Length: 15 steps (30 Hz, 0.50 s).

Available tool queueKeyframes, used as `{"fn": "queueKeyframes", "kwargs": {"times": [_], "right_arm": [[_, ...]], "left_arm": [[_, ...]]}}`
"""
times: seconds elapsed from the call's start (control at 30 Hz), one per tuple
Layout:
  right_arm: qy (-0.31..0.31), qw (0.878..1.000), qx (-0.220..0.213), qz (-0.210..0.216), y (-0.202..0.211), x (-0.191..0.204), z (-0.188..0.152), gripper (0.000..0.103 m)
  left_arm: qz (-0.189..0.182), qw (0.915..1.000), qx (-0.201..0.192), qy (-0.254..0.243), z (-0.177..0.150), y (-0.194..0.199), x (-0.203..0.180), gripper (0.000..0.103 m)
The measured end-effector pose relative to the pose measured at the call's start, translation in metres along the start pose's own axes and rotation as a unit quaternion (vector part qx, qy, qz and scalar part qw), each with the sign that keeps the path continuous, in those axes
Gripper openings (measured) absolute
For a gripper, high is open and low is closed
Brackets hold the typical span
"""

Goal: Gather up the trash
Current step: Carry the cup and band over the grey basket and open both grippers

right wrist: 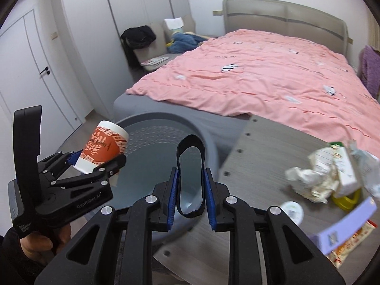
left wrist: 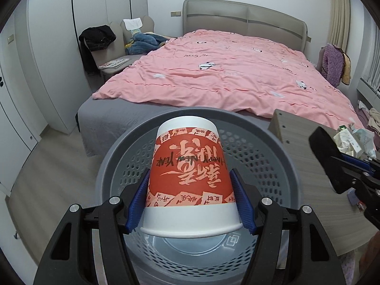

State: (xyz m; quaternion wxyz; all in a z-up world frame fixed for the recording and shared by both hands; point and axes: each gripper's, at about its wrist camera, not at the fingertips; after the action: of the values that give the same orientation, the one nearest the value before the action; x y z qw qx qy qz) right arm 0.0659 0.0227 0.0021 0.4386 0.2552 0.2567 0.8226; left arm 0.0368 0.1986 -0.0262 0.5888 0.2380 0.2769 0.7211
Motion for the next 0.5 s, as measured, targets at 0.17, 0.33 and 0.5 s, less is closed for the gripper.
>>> {"fn": "queueKeyframes", "kwargs": {"times": [0.17, 0.33, 0.5], "right_arm": [[0.009, 1.000, 0.016, 0.017, -0.028, 0.018, 0.006, 0.023], [0.020, 1.000, 0.014, 0.014, -0.039, 0.025, 0.007, 0.034], [0.018, 1.000, 0.005, 0.007, -0.038, 0.023, 0.007, 0.052]], "left_arm": [[0.007, 0.9999, 0.007, 0.005, -0.002, -0.008, 0.015, 0.063], [0.009, 0.9998, 0.010, 0.014, -0.005, -0.010, 0.024, 0.064], [0.012, 0.9997, 0.013, 0.019, -0.006, -0.011, 0.026, 0.070]]}}
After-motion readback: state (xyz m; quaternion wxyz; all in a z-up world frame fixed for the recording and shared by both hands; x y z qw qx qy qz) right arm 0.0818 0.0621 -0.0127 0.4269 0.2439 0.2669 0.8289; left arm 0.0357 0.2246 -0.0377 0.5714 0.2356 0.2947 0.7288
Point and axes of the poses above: each gripper's, at about its wrist camera, not at the fingertips, and y roughly against the way its jaws point, x to its left, z to its top, and after that the axes turned 5 degrees about -x, right-handed
